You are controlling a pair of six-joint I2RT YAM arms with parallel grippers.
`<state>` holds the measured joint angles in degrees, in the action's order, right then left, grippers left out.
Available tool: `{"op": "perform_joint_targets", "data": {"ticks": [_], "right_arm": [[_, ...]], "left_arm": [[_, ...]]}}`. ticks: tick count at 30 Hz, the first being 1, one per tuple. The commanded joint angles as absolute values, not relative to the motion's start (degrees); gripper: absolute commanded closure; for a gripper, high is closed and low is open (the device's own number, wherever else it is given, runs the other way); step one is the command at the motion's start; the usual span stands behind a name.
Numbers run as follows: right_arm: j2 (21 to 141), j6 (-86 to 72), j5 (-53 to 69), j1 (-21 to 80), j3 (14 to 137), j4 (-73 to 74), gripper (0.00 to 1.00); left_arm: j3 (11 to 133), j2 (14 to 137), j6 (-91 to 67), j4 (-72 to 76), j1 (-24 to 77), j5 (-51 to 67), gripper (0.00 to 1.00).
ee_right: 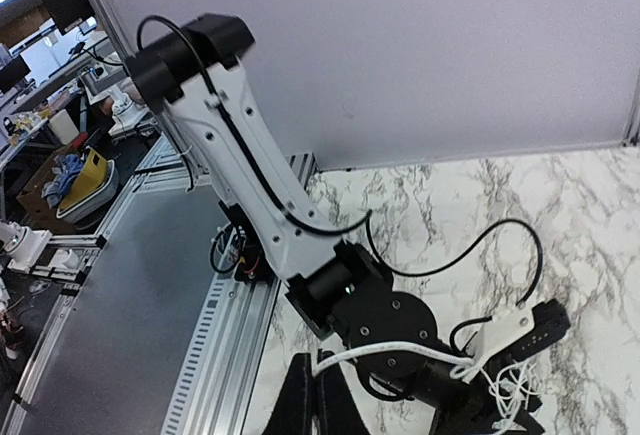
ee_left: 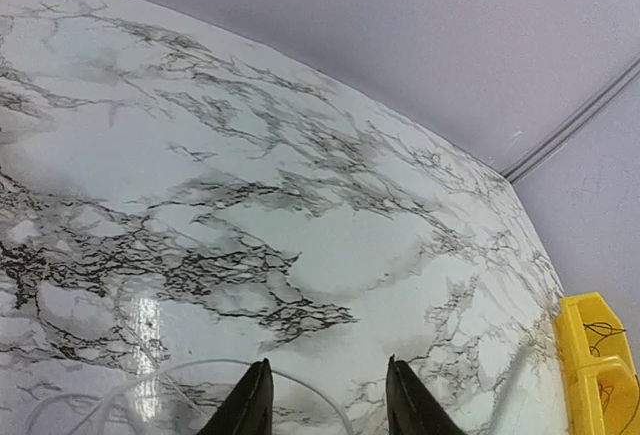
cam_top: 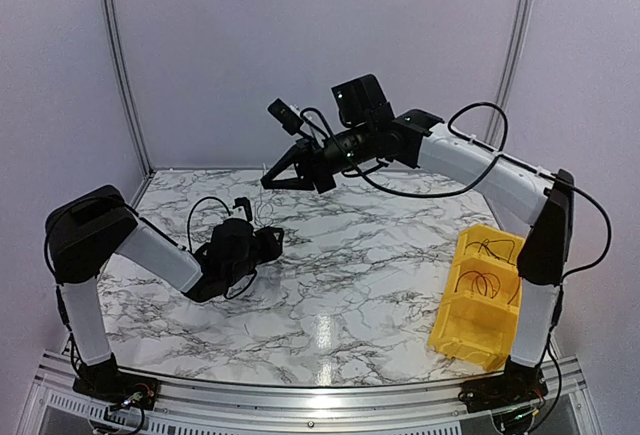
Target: Untangle the cables
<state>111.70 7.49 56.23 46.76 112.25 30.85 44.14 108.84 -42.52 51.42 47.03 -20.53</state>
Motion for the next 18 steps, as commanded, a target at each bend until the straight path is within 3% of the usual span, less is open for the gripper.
{"op": "perform_joint_targets", "data": {"ticks": [1,11,18], "right_arm": [[106.4,12.2,56.5,46.8,120.1,34.6,1.0],[98.9,15.7,55.7,38.6,130.9,37.7,1.0],[94.3,17.3,52.7,32.0,123.5,37.0,1.0]], "left_arm": [[44.7,114.1,-45.3,53.9,43.5,-20.7,0.62],[43.1,121.0,-52.5,58.9,40.4,-16.7,0.69],[41.9,120.0,-51.2,60.6,40.3,-14.8,0.68]]}}
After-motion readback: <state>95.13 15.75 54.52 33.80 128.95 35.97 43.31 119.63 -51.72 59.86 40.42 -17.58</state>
